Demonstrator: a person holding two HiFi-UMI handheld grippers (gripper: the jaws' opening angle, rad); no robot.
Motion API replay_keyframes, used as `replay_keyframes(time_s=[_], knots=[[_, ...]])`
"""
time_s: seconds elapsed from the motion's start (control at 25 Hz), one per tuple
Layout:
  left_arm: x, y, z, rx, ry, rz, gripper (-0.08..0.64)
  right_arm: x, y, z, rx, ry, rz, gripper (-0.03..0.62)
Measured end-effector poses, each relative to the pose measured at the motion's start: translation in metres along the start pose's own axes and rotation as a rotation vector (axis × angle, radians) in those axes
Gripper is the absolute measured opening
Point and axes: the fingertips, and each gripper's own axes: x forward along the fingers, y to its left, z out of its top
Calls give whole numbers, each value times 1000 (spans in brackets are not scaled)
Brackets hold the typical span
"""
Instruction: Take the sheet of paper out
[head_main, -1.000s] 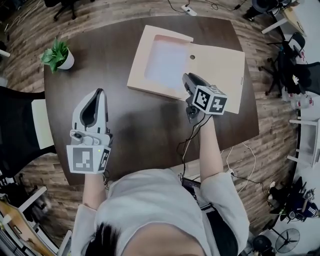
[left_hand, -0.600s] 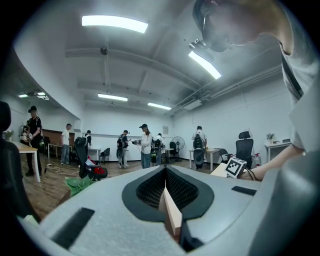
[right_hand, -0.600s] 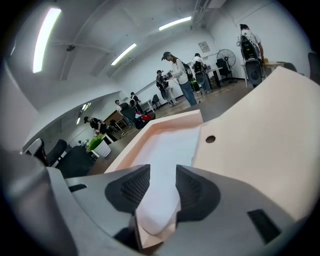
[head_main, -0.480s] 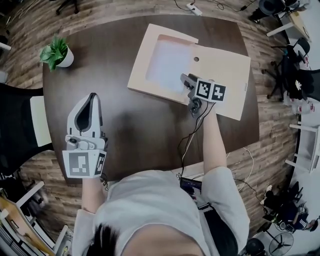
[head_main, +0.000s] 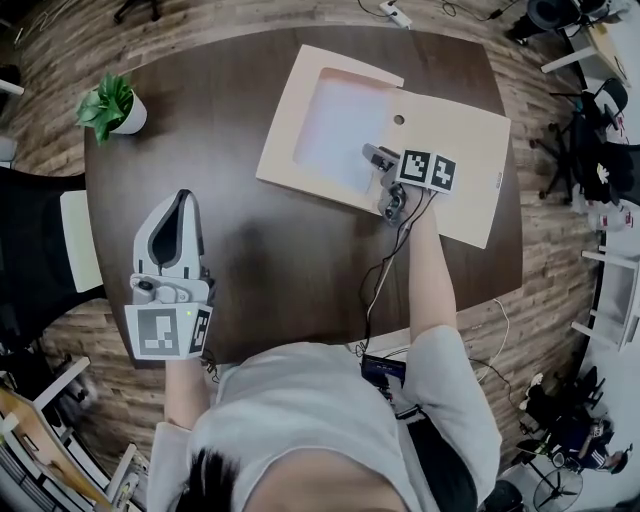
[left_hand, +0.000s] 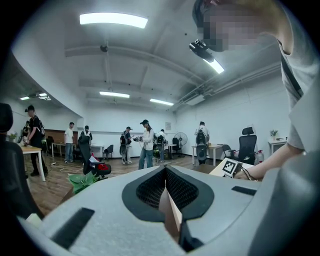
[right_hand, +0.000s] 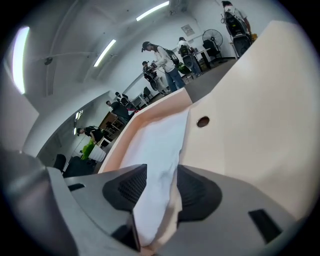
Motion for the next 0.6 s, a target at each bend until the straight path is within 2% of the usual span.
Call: replay_keyframes(time_s=[0.24,0.6], knots=[[3,2,-7,-4,16,8,9,7,-4,2,59,13,7,179],[7,-1,-11,-9,24,3,9,6,3,-5,122,39,73,179]])
